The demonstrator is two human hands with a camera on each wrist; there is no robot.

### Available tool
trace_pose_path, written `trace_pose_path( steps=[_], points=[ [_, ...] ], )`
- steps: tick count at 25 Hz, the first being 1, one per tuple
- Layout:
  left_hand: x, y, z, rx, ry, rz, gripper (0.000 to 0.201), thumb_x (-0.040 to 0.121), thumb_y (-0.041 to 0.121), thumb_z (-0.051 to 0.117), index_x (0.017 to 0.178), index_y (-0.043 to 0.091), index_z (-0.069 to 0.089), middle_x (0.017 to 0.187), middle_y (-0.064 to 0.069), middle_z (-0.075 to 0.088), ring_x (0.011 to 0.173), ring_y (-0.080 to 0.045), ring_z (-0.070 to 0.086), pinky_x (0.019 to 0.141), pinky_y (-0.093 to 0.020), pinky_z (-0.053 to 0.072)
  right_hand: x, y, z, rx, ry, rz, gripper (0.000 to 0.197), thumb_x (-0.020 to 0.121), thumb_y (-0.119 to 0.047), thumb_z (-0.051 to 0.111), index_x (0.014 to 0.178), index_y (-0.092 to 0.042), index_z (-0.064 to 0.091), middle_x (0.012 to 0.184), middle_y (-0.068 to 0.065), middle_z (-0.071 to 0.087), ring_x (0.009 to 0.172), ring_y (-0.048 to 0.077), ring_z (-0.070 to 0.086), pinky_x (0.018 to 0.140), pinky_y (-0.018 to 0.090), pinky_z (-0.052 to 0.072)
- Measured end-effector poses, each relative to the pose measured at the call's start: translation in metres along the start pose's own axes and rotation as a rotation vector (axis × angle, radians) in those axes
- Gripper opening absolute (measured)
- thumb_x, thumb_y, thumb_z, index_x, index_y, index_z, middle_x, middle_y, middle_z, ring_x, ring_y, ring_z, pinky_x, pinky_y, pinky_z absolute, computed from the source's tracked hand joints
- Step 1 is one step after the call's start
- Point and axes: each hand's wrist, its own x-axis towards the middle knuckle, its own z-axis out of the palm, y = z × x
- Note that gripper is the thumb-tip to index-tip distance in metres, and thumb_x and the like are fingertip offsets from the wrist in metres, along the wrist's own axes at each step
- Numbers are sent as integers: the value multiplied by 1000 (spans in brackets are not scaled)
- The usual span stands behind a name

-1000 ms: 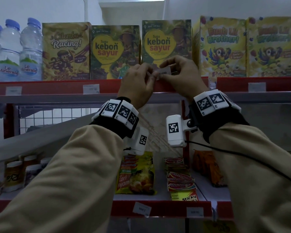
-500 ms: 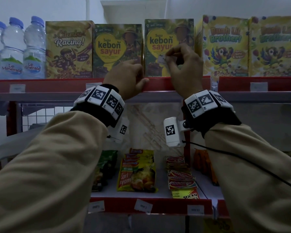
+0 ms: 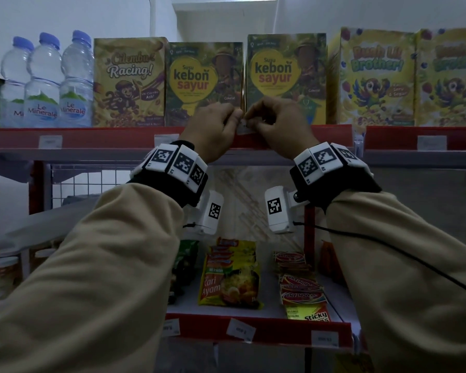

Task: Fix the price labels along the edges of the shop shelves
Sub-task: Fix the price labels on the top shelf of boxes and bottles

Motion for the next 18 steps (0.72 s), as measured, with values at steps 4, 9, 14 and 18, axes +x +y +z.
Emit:
trace_pose_path(
  steps=[4, 9, 14, 18],
  points=[
    [2, -3, 2, 115, -52, 16, 31, 102, 24, 36, 98, 1, 56, 100, -20, 55, 94, -32, 48, 77, -34, 32, 1, -2, -12, -101, -116, 8, 10, 83, -21, 71, 91, -17, 67, 82, -5, 63, 73, 7, 57, 65, 16, 43],
    [4, -4, -4, 189, -84, 5, 34, 102, 26, 35, 103, 1, 58, 107, -20, 55, 101, -33, 49, 85, -38, 36, 2, -8, -22, -269, -250, 4, 16, 86, -22, 68, 100, -15, 67, 102, 6, 65, 94, 20, 58, 83, 31, 48],
    [4, -6, -5, 194, -128, -17, 28, 100, 25, 41, 111, 7, 59, 113, -17, 55, 109, -33, 48, 90, -40, 38, 6, -13, -22, -396, -342, 16, 22, 88, -20, 65, 109, -15, 65, 114, 5, 61, 99, 17, 52, 82, 27, 40],
    [2, -4, -1, 238, -119, -51, 29, 100, 27, 40, 107, 6, 60, 116, -20, 54, 111, -37, 47, 86, -41, 38, 3, -12, -21, -347, -311, 8, 16, 88, -18, 65, 104, -15, 66, 112, 4, 60, 92, 11, 48, 80, 24, 38]
  ],
)
